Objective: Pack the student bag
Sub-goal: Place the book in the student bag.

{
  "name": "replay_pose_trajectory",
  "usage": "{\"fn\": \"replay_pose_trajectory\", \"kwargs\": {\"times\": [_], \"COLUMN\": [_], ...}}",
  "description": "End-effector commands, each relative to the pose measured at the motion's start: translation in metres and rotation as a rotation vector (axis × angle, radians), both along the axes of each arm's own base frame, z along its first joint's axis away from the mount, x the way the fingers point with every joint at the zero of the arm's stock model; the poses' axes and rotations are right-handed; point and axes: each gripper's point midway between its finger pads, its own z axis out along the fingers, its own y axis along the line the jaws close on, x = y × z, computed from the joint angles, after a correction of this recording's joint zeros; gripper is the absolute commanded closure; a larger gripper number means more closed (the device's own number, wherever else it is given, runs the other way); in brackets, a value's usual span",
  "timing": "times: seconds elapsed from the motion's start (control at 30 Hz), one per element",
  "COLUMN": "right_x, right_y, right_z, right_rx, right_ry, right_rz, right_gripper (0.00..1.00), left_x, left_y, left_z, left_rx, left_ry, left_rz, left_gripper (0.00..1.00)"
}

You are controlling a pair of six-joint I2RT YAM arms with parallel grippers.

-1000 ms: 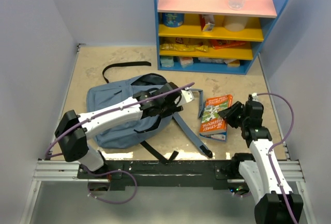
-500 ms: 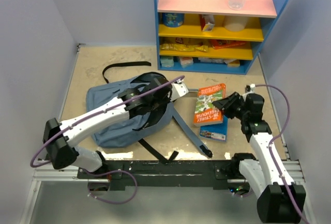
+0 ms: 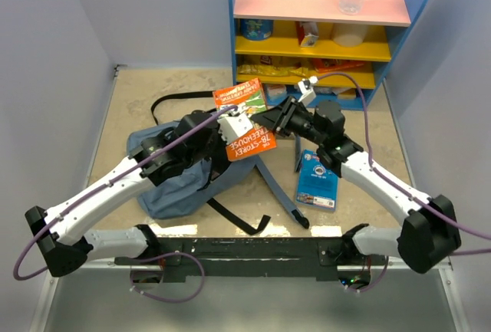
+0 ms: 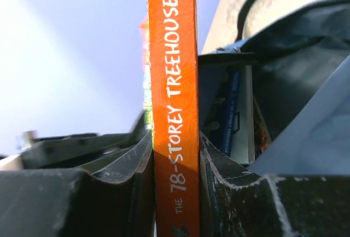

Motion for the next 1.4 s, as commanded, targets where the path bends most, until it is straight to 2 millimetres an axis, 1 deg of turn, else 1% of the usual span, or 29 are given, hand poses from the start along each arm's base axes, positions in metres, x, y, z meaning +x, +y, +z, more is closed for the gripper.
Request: {"fn": "replay_pose_trajectory", "kwargs": {"times": [0.0, 0.03, 0.07, 0.1, 0.17, 0.2, 0.23, 0.33, 0.37, 0.4, 0.43, 0.47, 0.5, 0.57, 0.6, 0.7, 0.8, 0.83, 0.9, 0.93, 1.0, 1.03, 1.13, 1.17, 1.2, 1.27, 1.3, 1.37], "right_x": [0.000, -0.002, -0.002, -0.003, -0.006, -0.008, -0.011, -0.017, -0.022, -0.024, -0.027, -0.030, -0.032, -0.033, -0.032, -0.031, -0.032, -0.036, -0.038, -0.042, -0.046, -0.047, -0.047, -0.044, -0.041, -0.038, -0.032, -0.033], "right_y": [0.027, 0.029, 0.026, 0.024, 0.018, 0.016, 0.014, 0.006, 0.001, -0.003, -0.006, -0.008, -0.010, -0.009, -0.009, -0.006, -0.009, -0.011, -0.020, -0.026, -0.035, -0.038, -0.037, -0.034, -0.032, -0.025, -0.020, -0.022], "right_z": [0.024, 0.020, 0.015, 0.006, -0.001, -0.009, -0.008, -0.028, -0.024, -0.036, -0.042, -0.039, -0.048, -0.052, -0.057, -0.054, -0.058, -0.057, -0.069, -0.062, -0.075, -0.076, -0.076, -0.076, -0.069, -0.061, -0.058, -0.055], "right_rx": [0.076, 0.073, 0.063, 0.052, 0.050, 0.042, 0.044, 0.017, 0.027, 0.016, 0.014, 0.031, 0.027, 0.040, 0.036, 0.045, 0.019, 0.014, -0.020, -0.013, -0.038, -0.033, -0.018, -0.014, -0.003, 0.008, -0.002, -0.012], "right_ry": [-0.033, -0.023, -0.007, 0.015, 0.042, 0.058, 0.060, 0.108, 0.102, 0.123, 0.135, 0.129, 0.147, 0.160, 0.172, 0.169, 0.179, 0.180, 0.199, 0.178, 0.198, 0.198, 0.200, 0.202, 0.191, 0.175, 0.173, 0.173], "right_rz": [0.032, 0.033, 0.013, 0.003, -0.025, -0.030, -0.035, -0.063, -0.073, -0.088, -0.096, -0.100, -0.104, -0.100, -0.102, -0.095, -0.099, -0.101, -0.138, -0.150, -0.173, -0.178, -0.171, -0.171, -0.169, -0.143, -0.136, -0.138], "right_gripper": [1.00, 1.00, 1.00, 1.00, 1.00, 1.00, 1.00, 1.00, 1.00, 1.00, 1.00, 1.00, 1.00, 1.00, 1.00, 1.00, 1.00, 1.00, 1.00, 1.00, 1.00, 1.00, 1.00, 1.00, 1.00, 1.00, 1.00, 1.00], "left_x": [0.005, 0.006, 0.005, 0.003, 0.001, 0.000, -0.001, 0.000, 0.000, 0.000, 0.001, 0.001, 0.001, -0.001, -0.001, -0.001, 0.000, 0.000, 0.003, 0.004, 0.004, 0.003, 0.002, 0.003, 0.003, 0.001, 0.001, 0.001], "left_y": [0.002, 0.004, 0.005, 0.007, 0.007, 0.007, 0.006, 0.004, 0.004, 0.004, 0.005, 0.005, 0.005, 0.003, 0.002, 0.001, 0.003, 0.004, 0.006, 0.007, 0.008, 0.007, 0.006, 0.005, 0.005, 0.004, 0.004, 0.005], "left_z": [0.052, 0.051, 0.048, 0.044, 0.038, 0.037, 0.036, 0.038, 0.038, 0.038, 0.037, 0.037, 0.035, 0.033, 0.032, 0.033, 0.033, 0.031, 0.026, 0.025, 0.023, 0.022, 0.027, 0.027, 0.028, 0.030, 0.031, 0.032], "left_rx": [-0.126, -0.124, -0.121, -0.119, -0.121, -0.127, -0.133, -0.137, -0.136, -0.138, -0.135, -0.134, -0.129, -0.129, -0.125, -0.126, -0.123, -0.117, -0.100, -0.094, -0.093, -0.098, -0.112, -0.114, -0.116, -0.127, -0.127, -0.127], "left_ry": [-0.143, -0.141, -0.134, -0.118, -0.107, -0.104, -0.100, -0.097, -0.098, -0.097, -0.097, -0.096, -0.091, -0.084, -0.077, -0.076, -0.080, -0.077, -0.079, -0.077, -0.073, -0.069, -0.074, -0.073, -0.071, -0.068, -0.065, -0.065], "left_rz": [0.008, 0.022, 0.026, 0.031, 0.026, 0.024, 0.021, 0.027, 0.026, 0.026, 0.032, 0.032, 0.031, 0.020, 0.016, 0.015, 0.023, 0.025, 0.045, 0.053, 0.054, 0.047, 0.042, 0.042, 0.044, 0.037, 0.034, 0.037], "left_gripper": [1.00, 1.00, 1.00, 1.00, 1.00, 1.00, 1.00, 1.00, 1.00, 1.00, 1.00, 1.00, 1.00, 1.00, 1.00, 1.00, 1.00, 1.00, 1.00, 1.00, 1.00, 1.00, 1.00, 1.00, 1.00, 1.00, 1.00, 1.00]}}
